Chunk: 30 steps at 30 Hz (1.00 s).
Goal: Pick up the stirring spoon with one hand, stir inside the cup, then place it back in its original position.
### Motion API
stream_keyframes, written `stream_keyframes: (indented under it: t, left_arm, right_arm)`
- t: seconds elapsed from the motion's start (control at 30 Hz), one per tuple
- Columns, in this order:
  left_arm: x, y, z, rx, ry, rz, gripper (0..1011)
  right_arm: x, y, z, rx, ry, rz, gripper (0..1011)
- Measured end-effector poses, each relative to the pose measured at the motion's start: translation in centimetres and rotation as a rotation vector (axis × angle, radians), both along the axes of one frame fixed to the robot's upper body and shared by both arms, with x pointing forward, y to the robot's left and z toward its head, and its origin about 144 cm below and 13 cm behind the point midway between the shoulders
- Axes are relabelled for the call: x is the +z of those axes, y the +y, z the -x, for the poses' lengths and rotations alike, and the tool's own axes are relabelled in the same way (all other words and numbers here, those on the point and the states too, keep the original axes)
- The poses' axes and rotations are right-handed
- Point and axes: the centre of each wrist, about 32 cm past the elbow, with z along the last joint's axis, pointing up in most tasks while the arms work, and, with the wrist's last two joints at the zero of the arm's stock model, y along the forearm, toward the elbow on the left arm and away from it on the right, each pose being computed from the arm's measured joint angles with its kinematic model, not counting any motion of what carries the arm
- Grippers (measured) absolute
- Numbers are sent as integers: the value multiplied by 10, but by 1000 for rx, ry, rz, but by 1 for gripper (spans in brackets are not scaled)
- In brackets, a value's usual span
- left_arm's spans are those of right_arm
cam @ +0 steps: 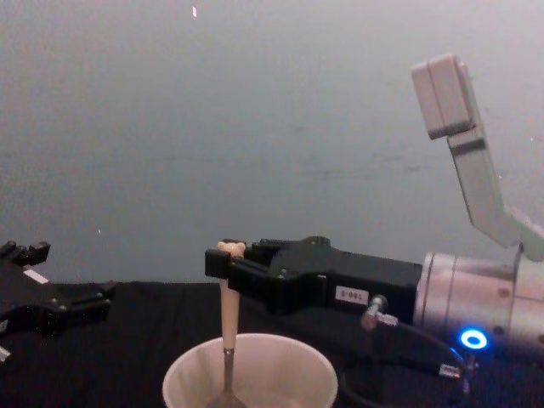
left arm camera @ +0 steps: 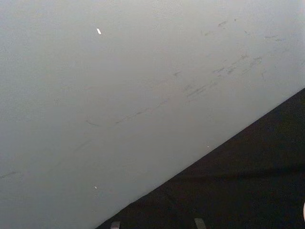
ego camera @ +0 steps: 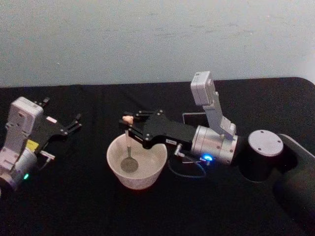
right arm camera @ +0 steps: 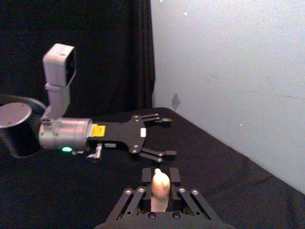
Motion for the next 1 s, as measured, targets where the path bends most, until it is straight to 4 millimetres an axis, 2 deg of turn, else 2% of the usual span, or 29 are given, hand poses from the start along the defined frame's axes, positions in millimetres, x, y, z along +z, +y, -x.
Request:
stream_keyframes:
  t: [0.2, 0.47, 0.73, 1.0]
  left_arm:
    - [0, 0, 0, 0, 0, 0, 1001]
    - [0, 0, 0, 0, 0, 0, 1001]
    - [0, 0, 0, 0, 0, 0, 1001]
    - [0, 0, 0, 0, 0, 0, 1001]
  right_arm:
    - [-1, 0, -8, -39, 9, -14, 214]
    - [0, -10, -13, -93, 12, -24, 214]
    - [2, -30, -1, -124, 0, -19, 214]
    - [3, -40, 13, -99, 1, -12, 214]
